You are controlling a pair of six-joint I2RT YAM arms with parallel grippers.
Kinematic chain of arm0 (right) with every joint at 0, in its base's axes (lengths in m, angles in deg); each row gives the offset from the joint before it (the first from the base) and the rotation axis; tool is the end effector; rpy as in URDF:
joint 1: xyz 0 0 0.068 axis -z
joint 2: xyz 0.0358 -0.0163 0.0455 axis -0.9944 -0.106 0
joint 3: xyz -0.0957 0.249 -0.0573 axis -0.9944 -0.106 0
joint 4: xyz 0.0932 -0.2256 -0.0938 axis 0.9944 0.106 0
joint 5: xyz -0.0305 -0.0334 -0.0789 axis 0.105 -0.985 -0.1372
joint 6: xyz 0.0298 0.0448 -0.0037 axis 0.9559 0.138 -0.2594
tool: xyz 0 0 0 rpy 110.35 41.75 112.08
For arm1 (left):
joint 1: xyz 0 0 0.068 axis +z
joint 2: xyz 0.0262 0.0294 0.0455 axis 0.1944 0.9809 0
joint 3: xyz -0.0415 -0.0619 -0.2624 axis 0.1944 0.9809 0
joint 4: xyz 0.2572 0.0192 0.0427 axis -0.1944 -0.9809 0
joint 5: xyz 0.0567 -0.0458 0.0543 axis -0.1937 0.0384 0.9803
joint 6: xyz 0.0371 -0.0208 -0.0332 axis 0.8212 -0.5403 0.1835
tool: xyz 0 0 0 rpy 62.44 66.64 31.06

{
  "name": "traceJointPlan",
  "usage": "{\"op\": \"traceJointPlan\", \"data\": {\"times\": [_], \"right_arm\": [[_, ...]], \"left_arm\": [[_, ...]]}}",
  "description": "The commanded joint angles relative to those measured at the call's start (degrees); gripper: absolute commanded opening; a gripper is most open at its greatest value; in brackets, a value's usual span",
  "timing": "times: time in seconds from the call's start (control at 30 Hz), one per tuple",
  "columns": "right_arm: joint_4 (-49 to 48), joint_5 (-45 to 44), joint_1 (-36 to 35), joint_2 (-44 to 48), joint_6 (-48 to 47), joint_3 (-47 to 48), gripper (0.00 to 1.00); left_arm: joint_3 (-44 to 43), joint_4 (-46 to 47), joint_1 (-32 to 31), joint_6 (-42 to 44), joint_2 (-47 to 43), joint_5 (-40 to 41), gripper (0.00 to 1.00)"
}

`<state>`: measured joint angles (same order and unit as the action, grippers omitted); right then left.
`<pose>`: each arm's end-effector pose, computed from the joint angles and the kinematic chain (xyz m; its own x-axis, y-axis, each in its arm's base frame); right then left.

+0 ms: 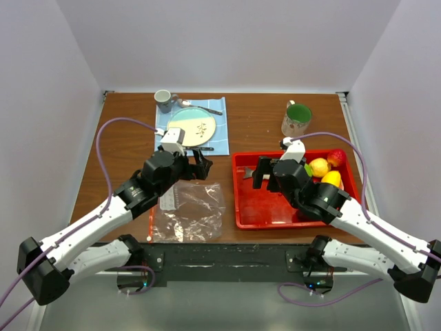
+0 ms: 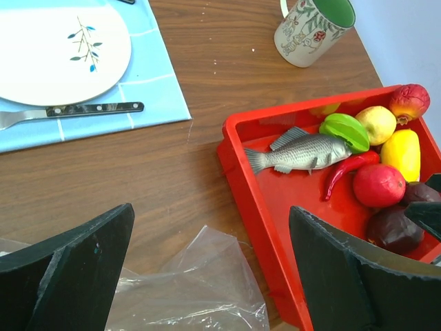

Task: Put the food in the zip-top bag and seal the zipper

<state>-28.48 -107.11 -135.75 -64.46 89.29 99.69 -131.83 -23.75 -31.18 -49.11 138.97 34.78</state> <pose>0.1316 0.1367 0.3214 -0.5137 0.1798 -0.8389 -0.0989 0.9589 0.2660 0.1707 -0.1448 0.3054 -0.4760 -0.2727 -0.8361 0.2896 0.8491 -0.4418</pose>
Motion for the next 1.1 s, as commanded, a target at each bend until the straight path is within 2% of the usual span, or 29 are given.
{"op": "traceJointPlan", "data": {"times": [0.0, 0.13, 0.23, 0.27, 0.37, 0.5, 0.6, 0.73, 0.93, 1.0, 1.07], "right_arm": [[-0.16, -1.55, -0.11, -0.28, 0.43, 1.6, 0.99], [0.54, -1.11, -0.02, -1.25, -1.06, 2.39, 0.99], [-0.07, 3.19, -0.72, -3.88, -2.3, 3.01, 0.99], [-0.07, 3.64, -1.33, -4.93, -2.21, 3.27, 0.99], [-0.95, 1.1, -7.3, -10.82, -2.64, 4.59, 0.99], [-3.14, 2.4, -15.03, -20.13, -5.45, 9.76, 0.99], [-5.52, 3.9, -17.33, -29.09, -8.62, 12.75, 0.99], [-7.71, 4.96, -17.95, -37.18, -10.47, 14.52, 0.99], [-9.74, 6.37, -17.95, -42.64, -10.65, 15.93, 0.98], [-9.57, 4.97, -17.95, -44.14, -10.64, 16.54, 0.94], [-9.57, 3.65, -17.78, -44.58, -11.08, 16.89, 0.81]], "left_arm": [[-2.46, -1.23, 0.2, -2.64, -1.67, 0.93, 1.0], [-2.82, -7.29, 0.82, -4.48, -3.16, 4.71, 1.0], [-1.06, -9.5, 5.46, -7.21, -5.27, 2.19, 1.0], [0.42, -9.68, 9.39, -7.47, -5.97, 0.34, 1.0], [3.41, -10.64, 14.86, -8.18, -8.35, -2.84, 1.0], [6.06, -12.05, 16.99, -9.41, -9.76, -2.76, 1.0], [8.34, -11.18, 18.74, -10.73, -9.94, -3.72, 1.0], [10.19, -10.3, 21.47, -11.78, -10.64, -4.78, 1.0], [11.07, -10.38, 23.23, -11.26, -10.81, -5.22, 1.0], [11.33, -10.03, 23.41, -11.08, -11.43, -5.04, 1.0], [11.77, -9.33, 23.67, -10.99, -11.87, -5.39, 1.0]]}}
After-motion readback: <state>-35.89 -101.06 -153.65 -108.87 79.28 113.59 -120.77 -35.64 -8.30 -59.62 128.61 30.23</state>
